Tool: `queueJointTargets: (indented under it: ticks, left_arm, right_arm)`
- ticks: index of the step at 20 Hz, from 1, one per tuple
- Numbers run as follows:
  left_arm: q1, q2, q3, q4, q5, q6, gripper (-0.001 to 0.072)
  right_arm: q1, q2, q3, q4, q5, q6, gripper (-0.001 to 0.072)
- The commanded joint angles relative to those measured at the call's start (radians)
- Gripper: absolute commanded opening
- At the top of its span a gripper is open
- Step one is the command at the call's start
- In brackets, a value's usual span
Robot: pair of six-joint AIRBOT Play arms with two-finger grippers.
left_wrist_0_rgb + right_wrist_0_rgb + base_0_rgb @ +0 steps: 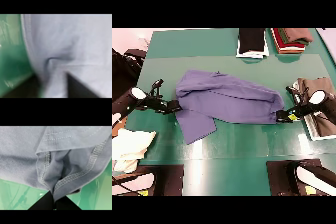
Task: Fold the shirts.
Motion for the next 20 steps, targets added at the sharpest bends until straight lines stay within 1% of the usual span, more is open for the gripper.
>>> queueJointTargets:
  ticks: [1,2,4,6,11,14,17,18,20]
  left_arm:
    - [-0.012,-0.003,0.000,-0.022,-0.010,-0.005,0.0044]
    - [-0.011,-0.002,0.013,-0.020,-0.024,-0.004,0.0023]
    - [-0.002,0.028,0.079,-0.014,-0.069,-0.004,0.0022]
    - [0.016,0.129,0.192,-0.013,-0.077,-0.005,0.0023]
    - [0.099,0.448,0.595,-0.010,-0.089,-0.004,0.0023]
    - [0.115,0.587,0.838,0.011,-0.067,-0.005,0.0023]
    - [0.115,0.659,1.010,0.014,-0.064,-0.009,0.0023]
    - [0.115,0.672,1.054,0.014,-0.065,-0.014,0.0023]
    - [0.115,0.673,1.126,0.018,-0.068,-0.016,0.0022]
  right_arm:
    - [0.001,0.001,0.001,0.002,0.008,-0.001,0.0020]
    - [0.001,0.011,0.002,0.002,0.008,-0.001,0.0021]
    - [0.001,0.057,0.037,0.001,0.009,-0.001,0.0021]
    - [-0.002,0.129,0.135,0.001,0.021,-0.001,0.0021]
    - [-0.002,0.306,0.564,0.000,0.022,-0.001,0.0021]
    - [-0.002,0.372,0.832,-0.004,0.020,0.006,0.0020]
    - [-0.001,0.401,1.019,-0.025,0.035,0.038,0.0020]
    - [-0.002,0.405,1.062,-0.038,0.047,0.064,0.0020]
    - [-0.002,0.397,1.138,-0.038,0.087,0.075,0.0020]
